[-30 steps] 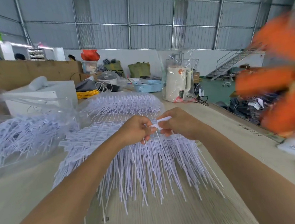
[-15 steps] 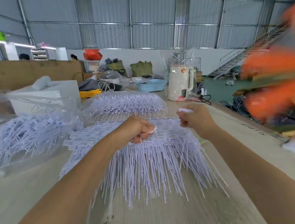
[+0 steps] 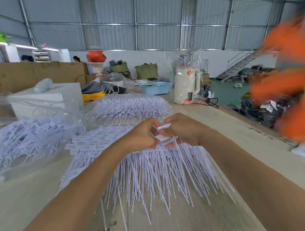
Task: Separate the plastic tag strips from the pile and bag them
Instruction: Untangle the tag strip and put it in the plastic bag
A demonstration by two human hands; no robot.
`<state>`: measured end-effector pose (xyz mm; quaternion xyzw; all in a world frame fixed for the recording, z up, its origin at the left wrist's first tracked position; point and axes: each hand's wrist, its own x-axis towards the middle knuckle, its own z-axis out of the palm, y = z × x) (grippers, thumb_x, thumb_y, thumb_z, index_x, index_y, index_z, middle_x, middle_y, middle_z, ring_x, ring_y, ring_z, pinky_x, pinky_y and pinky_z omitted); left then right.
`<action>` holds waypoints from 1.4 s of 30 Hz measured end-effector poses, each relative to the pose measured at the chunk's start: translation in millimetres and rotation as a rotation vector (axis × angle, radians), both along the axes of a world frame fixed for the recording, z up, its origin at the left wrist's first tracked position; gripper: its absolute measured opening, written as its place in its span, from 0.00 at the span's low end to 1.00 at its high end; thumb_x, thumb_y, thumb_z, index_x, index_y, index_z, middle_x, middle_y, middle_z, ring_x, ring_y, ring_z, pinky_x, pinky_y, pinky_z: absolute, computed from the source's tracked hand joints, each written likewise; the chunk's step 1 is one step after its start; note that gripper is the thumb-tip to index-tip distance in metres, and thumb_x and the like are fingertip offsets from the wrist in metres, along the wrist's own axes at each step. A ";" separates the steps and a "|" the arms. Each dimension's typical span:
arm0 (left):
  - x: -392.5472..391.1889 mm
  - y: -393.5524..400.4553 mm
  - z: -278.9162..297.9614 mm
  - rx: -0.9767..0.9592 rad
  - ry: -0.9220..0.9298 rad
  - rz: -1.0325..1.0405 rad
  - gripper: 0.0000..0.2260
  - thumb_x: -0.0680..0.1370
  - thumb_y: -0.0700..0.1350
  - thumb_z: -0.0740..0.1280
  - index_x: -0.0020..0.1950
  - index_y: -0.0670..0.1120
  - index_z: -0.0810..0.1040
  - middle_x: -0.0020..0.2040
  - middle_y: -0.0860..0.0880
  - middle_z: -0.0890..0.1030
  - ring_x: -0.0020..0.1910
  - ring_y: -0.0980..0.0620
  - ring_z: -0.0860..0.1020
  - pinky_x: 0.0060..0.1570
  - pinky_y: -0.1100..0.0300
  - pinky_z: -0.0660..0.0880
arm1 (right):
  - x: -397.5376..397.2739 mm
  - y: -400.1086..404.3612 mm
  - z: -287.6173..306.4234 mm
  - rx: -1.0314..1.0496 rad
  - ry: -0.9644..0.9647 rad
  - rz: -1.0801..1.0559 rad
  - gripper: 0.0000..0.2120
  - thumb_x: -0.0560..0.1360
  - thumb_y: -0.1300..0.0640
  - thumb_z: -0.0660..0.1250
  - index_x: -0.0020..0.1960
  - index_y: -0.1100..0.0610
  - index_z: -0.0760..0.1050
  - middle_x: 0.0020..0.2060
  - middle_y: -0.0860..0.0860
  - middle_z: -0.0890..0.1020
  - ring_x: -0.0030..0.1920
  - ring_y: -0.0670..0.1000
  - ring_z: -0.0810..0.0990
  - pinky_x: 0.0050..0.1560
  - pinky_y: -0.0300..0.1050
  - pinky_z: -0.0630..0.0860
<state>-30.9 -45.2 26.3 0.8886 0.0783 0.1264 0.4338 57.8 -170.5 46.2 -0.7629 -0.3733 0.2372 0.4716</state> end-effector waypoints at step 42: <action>-11.7 6.4 10.5 -0.299 -0.005 0.118 0.19 0.77 0.41 0.66 0.26 0.45 0.75 0.21 0.51 0.70 0.19 0.56 0.62 0.19 0.68 0.57 | 23.0 -0.8 1.8 0.210 -0.308 -0.419 0.07 0.75 0.68 0.61 0.50 0.66 0.76 0.32 0.53 0.73 0.29 0.48 0.75 0.31 0.39 0.72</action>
